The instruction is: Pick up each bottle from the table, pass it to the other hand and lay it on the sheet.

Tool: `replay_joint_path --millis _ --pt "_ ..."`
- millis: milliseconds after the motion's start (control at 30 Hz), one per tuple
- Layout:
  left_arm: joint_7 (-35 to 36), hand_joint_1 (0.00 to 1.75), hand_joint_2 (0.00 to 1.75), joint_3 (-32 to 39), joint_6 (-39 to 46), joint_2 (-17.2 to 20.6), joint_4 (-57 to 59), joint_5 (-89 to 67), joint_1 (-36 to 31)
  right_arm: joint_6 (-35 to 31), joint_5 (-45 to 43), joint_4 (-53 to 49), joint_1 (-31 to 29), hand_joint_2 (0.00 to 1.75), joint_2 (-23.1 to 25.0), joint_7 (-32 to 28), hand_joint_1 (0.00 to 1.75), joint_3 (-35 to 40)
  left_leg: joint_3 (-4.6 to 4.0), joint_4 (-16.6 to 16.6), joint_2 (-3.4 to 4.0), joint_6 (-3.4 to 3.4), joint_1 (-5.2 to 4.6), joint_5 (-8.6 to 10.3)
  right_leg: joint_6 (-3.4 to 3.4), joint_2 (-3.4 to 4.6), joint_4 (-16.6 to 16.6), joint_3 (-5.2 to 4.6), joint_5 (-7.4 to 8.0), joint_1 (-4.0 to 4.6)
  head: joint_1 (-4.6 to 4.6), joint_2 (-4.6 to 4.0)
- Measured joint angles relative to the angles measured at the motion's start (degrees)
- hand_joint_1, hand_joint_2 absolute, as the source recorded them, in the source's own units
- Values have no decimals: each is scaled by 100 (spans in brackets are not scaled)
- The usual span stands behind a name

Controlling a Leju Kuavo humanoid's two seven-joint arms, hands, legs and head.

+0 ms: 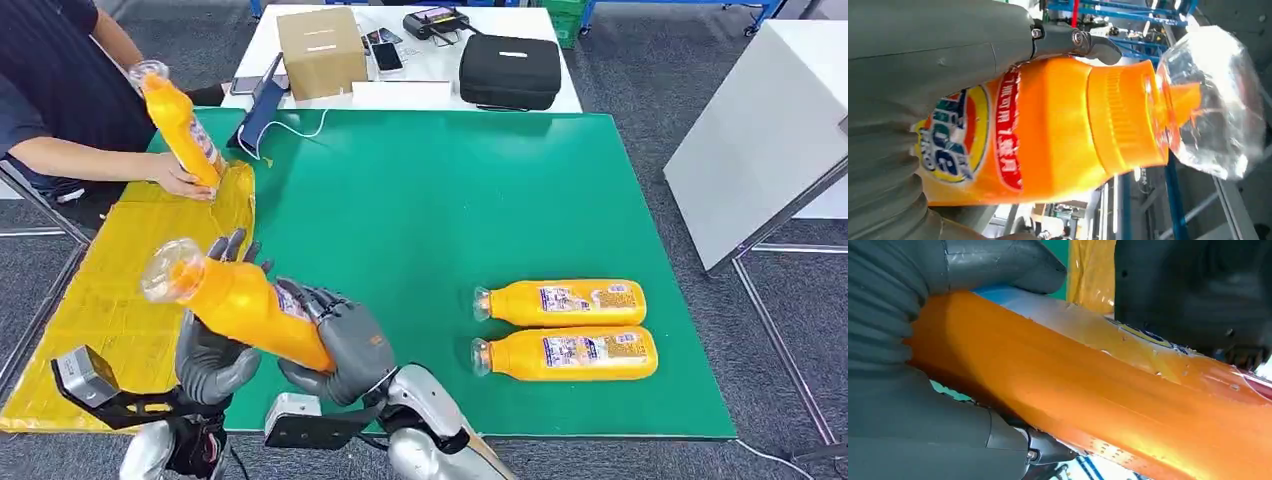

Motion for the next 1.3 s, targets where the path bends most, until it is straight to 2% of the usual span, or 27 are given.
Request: replay_joint_path --millis 267,300,333,1133,1167,1200,1233,1300 --pt "9 0 175 59 17 2 0 4 27 11 17 140 -87 175 18 0 175 131 0 1 1 0 -1 0 1 0 0 0 1 -1 0 0" --pt "13 12 175 68 24 2 0 6 27 11 26 155 -106 175 22 0 175 148 0 1 2 0 -1 0 1 1 0 -1 1 0 0 0" --pt "24 175 175 74 50 2 2 9 28 11 54 188 -126 175 28 0 175 190 0 1 2 0 -1 0 1 1 0 -2 1 0 0 0" --pt "-85 175 175 138 205 46 55 -273 76 -48 144 503 -243 175 61 77 175 365 -1 1 5 0 0 0 0 1 0 -6 0 0 0 0" --pt "-94 175 175 138 206 46 57 -280 75 -63 146 507 -242 175 61 85 159 365 -1 1 5 0 0 0 0 1 0 -7 0 0 0 0" --pt "-105 175 175 140 208 46 57 -302 74 -83 151 509 -240 175 61 101 17 365 -1 1 5 0 0 0 0 1 0 -7 0 0 2 0" --pt "-122 175 175 140 208 46 57 -324 73 -103 160 511 -237 175 61 109 0 365 -1 1 5 0 0 0 0 1 0 -7 0 0 0 0" --pt "-171 175 175 147 230 46 57 -407 64 -179 214 511 -228 175 61 164 0 363 -1 1 5 0 0 0 0 1 0 -7 0 0 2 0"
